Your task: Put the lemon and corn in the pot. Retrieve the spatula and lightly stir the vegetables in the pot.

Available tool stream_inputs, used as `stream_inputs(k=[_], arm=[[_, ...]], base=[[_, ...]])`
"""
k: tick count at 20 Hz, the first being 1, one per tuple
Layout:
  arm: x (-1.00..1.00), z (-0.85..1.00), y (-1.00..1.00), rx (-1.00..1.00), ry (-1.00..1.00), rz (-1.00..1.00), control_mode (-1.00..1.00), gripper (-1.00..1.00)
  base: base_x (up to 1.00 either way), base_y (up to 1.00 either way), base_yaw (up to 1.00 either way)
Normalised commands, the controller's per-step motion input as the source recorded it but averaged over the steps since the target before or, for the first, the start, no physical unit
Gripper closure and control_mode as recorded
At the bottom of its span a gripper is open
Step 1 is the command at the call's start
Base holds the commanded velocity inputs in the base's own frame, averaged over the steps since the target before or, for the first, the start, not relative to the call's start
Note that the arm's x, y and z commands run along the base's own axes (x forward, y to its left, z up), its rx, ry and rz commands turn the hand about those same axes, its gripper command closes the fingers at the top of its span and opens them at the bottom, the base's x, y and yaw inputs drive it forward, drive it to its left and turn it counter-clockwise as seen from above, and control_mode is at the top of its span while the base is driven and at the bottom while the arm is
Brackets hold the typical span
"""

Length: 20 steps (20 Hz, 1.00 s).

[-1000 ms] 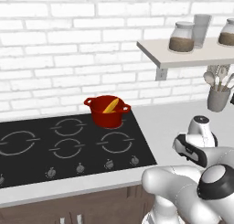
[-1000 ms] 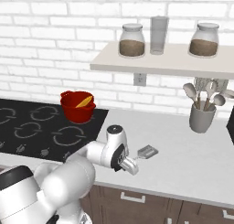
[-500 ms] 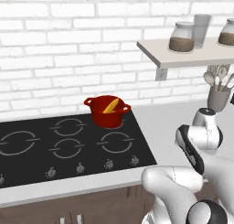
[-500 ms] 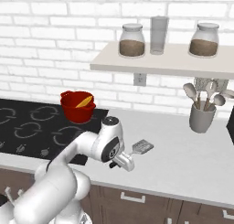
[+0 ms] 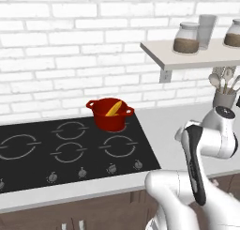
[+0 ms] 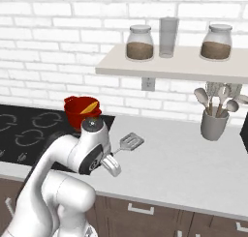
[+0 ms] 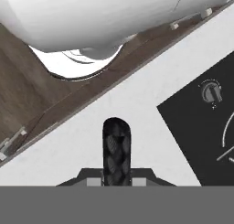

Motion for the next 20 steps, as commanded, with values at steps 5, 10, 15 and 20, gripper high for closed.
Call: stream_inputs(k=[5, 10, 15, 20], arm=[[0.03, 1.0, 0.71, 0.19, 0.0, -0.14, -1.0, 1.0], [0.15, 1.0, 0.74, 0.2, 0.0, -0.16, -1.0, 1.0], [0.04, 0.98, 0.71, 0.21, 0.0, -0.17, -1.0, 1.0], [0.0, 0.54, 0.52, 0.22, -0.08, -0.22, -1.0, 1.0]], base=[[0.0, 0.0, 0.0], [0.0, 0.0, 0.0], [0.0, 0.0, 0.0], [0.0, 0.0, 0.0]])
